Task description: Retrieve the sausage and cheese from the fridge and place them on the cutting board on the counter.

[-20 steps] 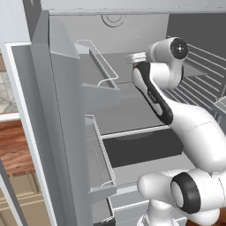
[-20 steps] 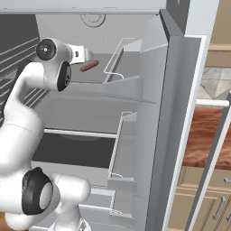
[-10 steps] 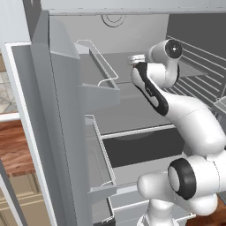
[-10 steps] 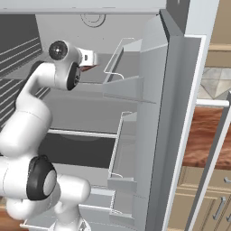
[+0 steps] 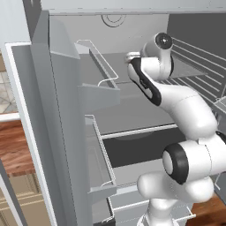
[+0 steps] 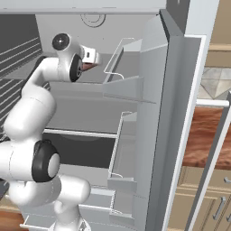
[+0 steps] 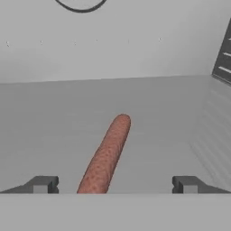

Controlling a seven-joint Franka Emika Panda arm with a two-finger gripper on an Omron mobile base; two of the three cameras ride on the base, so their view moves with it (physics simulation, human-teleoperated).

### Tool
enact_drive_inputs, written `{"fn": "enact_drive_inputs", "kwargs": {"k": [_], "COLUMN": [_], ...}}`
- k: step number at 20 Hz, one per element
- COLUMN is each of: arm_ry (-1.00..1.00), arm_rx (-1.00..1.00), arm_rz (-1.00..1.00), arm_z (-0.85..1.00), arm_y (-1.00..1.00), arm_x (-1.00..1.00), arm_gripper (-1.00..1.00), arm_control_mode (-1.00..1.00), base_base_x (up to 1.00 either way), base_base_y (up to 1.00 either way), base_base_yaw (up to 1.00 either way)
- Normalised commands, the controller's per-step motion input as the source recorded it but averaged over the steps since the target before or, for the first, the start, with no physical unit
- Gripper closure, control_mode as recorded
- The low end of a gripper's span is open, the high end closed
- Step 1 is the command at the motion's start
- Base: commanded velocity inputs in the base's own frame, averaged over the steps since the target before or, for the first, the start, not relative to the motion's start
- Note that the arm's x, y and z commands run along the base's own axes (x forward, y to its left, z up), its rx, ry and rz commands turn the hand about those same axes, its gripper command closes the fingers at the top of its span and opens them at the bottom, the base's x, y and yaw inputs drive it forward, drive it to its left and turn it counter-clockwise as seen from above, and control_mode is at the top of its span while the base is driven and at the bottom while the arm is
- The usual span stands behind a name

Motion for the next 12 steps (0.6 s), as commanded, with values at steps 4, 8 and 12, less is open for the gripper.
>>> {"fn": "enact_drive_inputs", "kwargs": {"k": [4, 8, 12], "arm_ry": [0.15, 0.01, 0.0], "arm_rx": [0.09, 0.08, 0.04], "arm_rz": [-0.02, 0.0, 0.0], "arm_z": [-0.22, -0.15, 0.0], "arm_y": [0.0, 0.0, 0.0], "arm_x": [0.11, 0.11, 0.37], "arm_gripper": [-1.0, -1.0, -1.0], "arm_control_mode": [-1.0, -1.0, -1.0], "base_base_x": [0.0, 0.0, 0.0], "base_base_y": [0.0, 0.0, 0.0], "base_base_yaw": [0.0, 0.0, 0.0]}}
